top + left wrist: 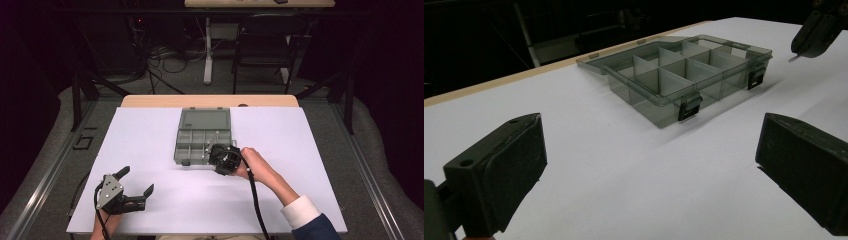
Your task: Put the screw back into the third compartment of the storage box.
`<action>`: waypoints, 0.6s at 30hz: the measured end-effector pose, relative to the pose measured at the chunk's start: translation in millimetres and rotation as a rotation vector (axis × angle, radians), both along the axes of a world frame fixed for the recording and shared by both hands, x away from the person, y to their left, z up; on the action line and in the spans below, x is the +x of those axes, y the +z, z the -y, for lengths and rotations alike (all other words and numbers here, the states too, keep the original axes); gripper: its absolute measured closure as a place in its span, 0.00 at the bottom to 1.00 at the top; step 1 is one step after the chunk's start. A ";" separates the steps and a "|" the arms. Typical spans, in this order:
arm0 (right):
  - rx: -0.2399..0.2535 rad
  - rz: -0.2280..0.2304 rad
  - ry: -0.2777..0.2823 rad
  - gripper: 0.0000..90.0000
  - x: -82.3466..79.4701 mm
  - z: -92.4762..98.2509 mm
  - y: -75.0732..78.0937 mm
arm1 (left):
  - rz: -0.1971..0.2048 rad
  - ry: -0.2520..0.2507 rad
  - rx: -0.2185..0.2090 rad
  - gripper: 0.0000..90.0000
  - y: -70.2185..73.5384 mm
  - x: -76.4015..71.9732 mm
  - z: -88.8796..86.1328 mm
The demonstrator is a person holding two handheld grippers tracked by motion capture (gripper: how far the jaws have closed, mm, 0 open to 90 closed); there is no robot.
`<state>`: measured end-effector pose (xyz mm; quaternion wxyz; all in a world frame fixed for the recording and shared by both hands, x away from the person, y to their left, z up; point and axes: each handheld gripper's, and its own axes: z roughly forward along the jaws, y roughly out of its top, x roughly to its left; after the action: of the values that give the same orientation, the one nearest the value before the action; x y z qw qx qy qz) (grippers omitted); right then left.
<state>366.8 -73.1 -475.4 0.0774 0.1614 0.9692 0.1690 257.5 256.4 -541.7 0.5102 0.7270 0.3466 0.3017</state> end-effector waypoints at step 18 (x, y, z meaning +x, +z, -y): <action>0.037 0.045 -0.043 0.95 17.0 -2.6 29.3 | -0.001 -0.004 0.000 0.00 -0.1 -0.2 0.9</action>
<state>383.7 -70.5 -446.1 0.0998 0.1797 0.9603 0.1886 257.3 255.5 -541.8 0.5105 0.7280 0.3454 0.3003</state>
